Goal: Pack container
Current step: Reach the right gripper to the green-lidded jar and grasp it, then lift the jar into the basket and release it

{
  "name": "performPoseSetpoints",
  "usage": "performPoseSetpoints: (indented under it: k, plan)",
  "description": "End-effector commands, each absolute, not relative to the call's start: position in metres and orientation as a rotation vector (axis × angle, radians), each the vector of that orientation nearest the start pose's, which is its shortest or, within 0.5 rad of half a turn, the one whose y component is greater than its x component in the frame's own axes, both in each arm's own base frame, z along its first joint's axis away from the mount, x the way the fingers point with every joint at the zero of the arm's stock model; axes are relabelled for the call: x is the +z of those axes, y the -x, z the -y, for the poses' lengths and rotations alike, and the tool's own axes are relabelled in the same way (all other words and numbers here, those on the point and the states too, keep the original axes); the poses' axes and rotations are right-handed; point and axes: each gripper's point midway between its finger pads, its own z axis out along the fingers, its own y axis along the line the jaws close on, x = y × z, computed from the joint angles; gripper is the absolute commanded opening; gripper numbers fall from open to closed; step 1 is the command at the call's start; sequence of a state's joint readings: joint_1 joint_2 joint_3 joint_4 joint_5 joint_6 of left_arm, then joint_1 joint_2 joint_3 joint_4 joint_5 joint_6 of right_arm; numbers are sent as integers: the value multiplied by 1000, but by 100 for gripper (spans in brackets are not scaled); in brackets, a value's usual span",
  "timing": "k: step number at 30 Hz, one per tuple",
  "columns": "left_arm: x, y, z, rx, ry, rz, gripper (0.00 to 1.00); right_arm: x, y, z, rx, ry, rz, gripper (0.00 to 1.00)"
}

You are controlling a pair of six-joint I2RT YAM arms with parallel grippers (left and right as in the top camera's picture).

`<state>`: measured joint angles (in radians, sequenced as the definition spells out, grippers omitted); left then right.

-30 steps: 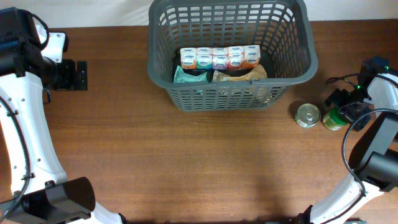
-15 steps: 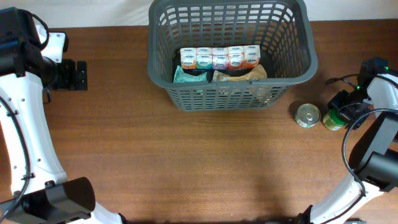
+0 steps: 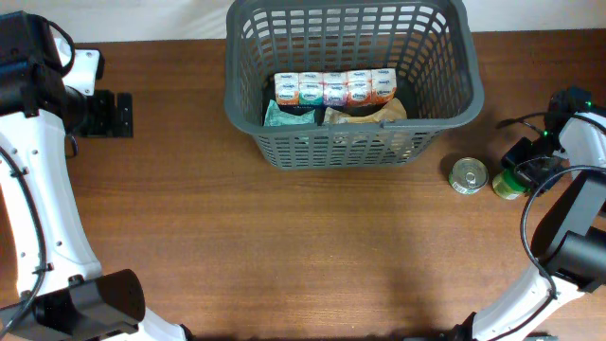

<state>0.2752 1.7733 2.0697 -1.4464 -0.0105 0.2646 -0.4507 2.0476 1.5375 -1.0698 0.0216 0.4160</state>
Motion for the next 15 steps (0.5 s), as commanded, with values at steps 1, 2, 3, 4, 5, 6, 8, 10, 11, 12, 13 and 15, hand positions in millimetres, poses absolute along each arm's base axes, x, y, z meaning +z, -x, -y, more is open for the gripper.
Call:
performPoseSetpoints:
  k: [1,2,3,4,5,6,8,10,11,12,13,15]
  plan:
    - [278,-374,-106,152,34,-2727,99,66,-346,173,-60,-1306,-2790,10]
    - [278,-374,-106,152,34,-2727,99,85,-350,175,-60,-1290,-2753,4]
    - [278,-374,-106,152,34,-2727,99,102,-353,176,-60,-1271,-2719,4]
    - [278,-374,-106,152,34,-2727,99,118,-355,176,-59,-1253,-2691,4]
    - [278,-374,-106,152,34,-2727,99,143,-357,177,-59,-1230,-2639,4]
    - [278,-374,-106,152,34,-2727,99,166,-357,177,-59,-1210,-2592,4]
    - [278,-374,-106,152,34,-2727,99,210,-355,176,-58,-1166,-2499,4]
    - [278,-374,-106,152,34,-2727,99,261,-351,167,-45,-1054,-2406,4]
    - [278,-374,-106,152,34,-2727,99,279,-351,159,-31,-983,-2381,4]
    - [278,-374,-106,152,34,-2727,99,324,-350,132,11,-752,-2324,4]
    - [278,-374,-106,152,34,-2727,99,339,-349,120,29,-674,-2300,4]
    - [278,-374,-106,152,34,-2727,99,381,-345,80,79,-426,-2210,4]
